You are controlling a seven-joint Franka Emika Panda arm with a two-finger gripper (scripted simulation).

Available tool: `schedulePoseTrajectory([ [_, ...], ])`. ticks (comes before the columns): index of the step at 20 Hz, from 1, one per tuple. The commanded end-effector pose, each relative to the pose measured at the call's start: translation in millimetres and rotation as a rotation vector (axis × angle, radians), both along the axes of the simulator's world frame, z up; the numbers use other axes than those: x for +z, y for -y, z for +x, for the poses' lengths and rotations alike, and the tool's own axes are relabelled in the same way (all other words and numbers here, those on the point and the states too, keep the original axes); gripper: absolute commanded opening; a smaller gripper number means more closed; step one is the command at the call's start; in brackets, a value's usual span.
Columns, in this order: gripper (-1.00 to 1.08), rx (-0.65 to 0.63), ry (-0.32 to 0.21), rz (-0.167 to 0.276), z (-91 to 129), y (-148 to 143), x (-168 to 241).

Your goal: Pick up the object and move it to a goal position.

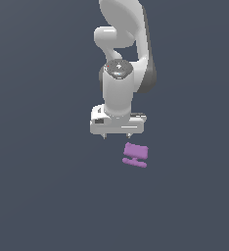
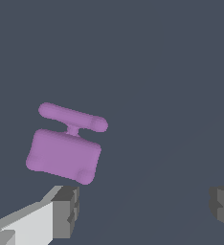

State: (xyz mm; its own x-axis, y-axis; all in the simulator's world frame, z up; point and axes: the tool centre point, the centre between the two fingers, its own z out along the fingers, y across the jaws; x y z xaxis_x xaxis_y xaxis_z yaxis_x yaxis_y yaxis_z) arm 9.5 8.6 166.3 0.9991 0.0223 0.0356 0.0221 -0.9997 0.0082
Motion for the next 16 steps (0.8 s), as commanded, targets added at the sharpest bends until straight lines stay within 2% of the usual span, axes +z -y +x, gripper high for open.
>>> schedulePoseTrajectory([
  [1,1.08,0.000,0.000,0.000,0.0,0.0,0.0],
  [16,1.08,0.056,-0.009,-0.011,2.4,-2.1,-3.1],
])
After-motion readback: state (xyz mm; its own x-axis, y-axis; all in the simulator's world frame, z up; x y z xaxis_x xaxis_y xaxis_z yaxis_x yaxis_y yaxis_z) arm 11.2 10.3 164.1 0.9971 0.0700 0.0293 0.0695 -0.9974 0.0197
